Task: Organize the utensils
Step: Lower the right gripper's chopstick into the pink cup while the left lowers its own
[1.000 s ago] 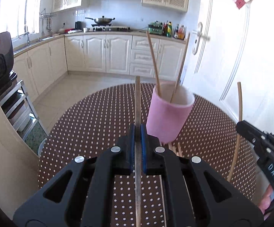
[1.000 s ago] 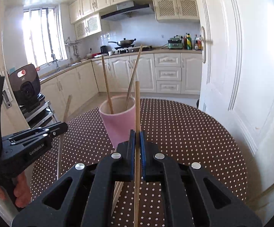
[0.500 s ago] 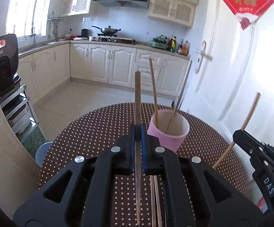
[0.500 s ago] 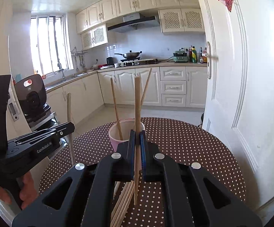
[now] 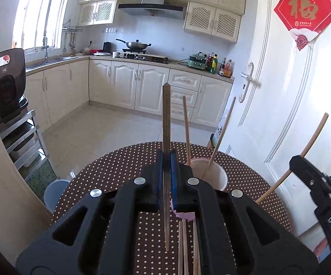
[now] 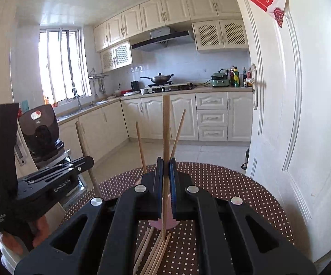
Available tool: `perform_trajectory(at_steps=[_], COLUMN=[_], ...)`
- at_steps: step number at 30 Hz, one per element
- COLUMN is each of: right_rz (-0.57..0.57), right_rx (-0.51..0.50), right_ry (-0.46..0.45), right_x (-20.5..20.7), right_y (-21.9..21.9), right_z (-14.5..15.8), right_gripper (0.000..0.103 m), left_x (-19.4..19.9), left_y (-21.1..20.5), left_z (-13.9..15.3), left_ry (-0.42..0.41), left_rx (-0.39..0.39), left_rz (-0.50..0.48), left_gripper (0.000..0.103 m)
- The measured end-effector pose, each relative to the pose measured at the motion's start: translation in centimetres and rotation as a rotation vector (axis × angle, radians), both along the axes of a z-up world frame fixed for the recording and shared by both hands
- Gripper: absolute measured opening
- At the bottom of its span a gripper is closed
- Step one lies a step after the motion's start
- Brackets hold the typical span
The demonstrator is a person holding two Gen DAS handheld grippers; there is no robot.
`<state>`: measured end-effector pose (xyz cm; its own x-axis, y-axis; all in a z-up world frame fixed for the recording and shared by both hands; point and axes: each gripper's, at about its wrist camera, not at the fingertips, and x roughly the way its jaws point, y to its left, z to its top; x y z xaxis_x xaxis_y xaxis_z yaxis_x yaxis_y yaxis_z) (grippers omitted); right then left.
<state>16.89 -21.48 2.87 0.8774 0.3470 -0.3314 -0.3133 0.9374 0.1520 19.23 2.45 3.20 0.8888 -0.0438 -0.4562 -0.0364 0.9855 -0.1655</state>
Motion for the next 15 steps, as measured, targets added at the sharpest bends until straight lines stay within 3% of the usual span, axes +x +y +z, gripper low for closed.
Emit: perform_trajectory(at_steps=[15], right_rz=[0.005], right_rx=[0.027], right_ry=[-0.118], right_x=[0.7], right_y=[-0.2], right_z=[4.5], right_gripper=[0.004], left_x=[-0.5], left_y=[-0.6], left_z=[5.6], left_ry=[-0.157], left_rx=[0.016], left_rz=[-0.016], left_gripper=[0.007])
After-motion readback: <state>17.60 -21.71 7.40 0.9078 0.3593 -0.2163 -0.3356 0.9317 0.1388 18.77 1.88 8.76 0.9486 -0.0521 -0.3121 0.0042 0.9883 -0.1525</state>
